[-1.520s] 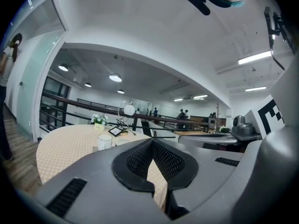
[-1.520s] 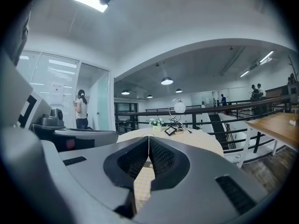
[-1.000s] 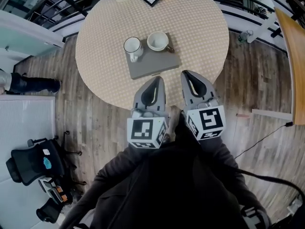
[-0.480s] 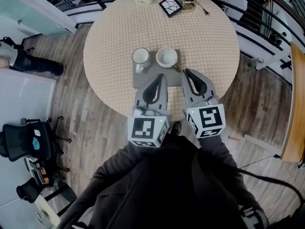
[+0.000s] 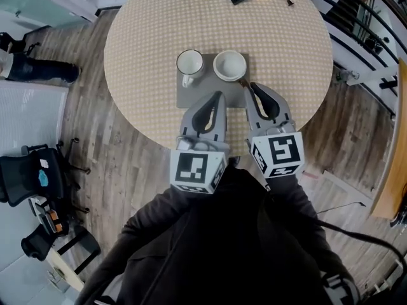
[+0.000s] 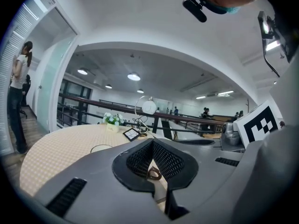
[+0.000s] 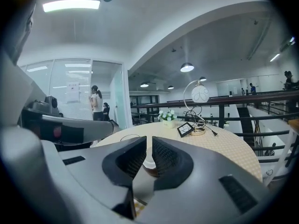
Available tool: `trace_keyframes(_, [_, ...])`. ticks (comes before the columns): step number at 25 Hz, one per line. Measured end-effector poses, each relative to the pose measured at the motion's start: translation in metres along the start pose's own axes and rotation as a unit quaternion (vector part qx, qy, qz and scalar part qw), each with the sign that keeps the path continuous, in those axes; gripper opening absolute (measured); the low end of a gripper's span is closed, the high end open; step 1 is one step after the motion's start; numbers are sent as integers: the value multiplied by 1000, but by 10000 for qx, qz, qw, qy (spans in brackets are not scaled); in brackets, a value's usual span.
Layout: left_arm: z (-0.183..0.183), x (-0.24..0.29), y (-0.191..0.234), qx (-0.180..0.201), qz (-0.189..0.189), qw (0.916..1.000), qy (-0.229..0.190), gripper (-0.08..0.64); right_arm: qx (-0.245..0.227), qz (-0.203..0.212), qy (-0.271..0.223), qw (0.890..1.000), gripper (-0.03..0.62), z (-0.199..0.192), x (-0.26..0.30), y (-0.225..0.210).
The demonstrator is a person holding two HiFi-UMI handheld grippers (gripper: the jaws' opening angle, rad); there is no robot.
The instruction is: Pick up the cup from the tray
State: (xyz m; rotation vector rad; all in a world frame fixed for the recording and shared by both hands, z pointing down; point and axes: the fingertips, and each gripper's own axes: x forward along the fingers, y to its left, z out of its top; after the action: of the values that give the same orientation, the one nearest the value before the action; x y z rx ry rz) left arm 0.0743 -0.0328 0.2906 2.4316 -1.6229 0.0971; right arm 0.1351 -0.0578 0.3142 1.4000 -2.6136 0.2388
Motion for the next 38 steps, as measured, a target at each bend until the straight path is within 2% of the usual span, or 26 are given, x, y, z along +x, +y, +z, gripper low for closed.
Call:
trace_keyframes(6, [-11, 5, 15, -206, -295, 9993, 92, 3, -41, -5, 204, 9998, 26, -9, 30, 7])
trace_keyframes(7, [-13, 5, 16, -242, -349, 9990, 124, 3, -26, -16, 279, 9996, 120, -12, 34, 6])
trace_keyframes(8, [-17, 6, 16, -263, -398, 9987, 181, 2, -16, -19, 360, 9994, 188, -17, 38, 5])
trace_keyframes(10, [-24, 12, 18, -295, -479, 9980, 280, 2, -24, 30, 489, 9988, 256, -25, 50, 2])
trace_keyframes(13, [-30, 16, 26, -409, -571, 9968, 368, 2, -71, 182, 723, 9972, 326, -40, 71, 4])
trace_keyframes(17, [-37, 17, 41, -536, -600, 9952, 550, 2, -636, 430, 1146, 9904, 435, -60, 96, 10])
trace_keyframes(19, [-40, 19, 49, -548, -615, 9946, 633, 2, -705, 451, 1383, 9868, 473, -71, 109, 10])
trace_keyframes(31, [-58, 38, 71, -767, -774, 9898, 916, 2, -894, 518, 1962, 9751, 485, -101, 149, 6])
trace_keyframes(38, [-57, 38, 76, -772, -752, 9901, 902, 2, -827, 349, 1976, 9762, 483, -104, 151, 4])
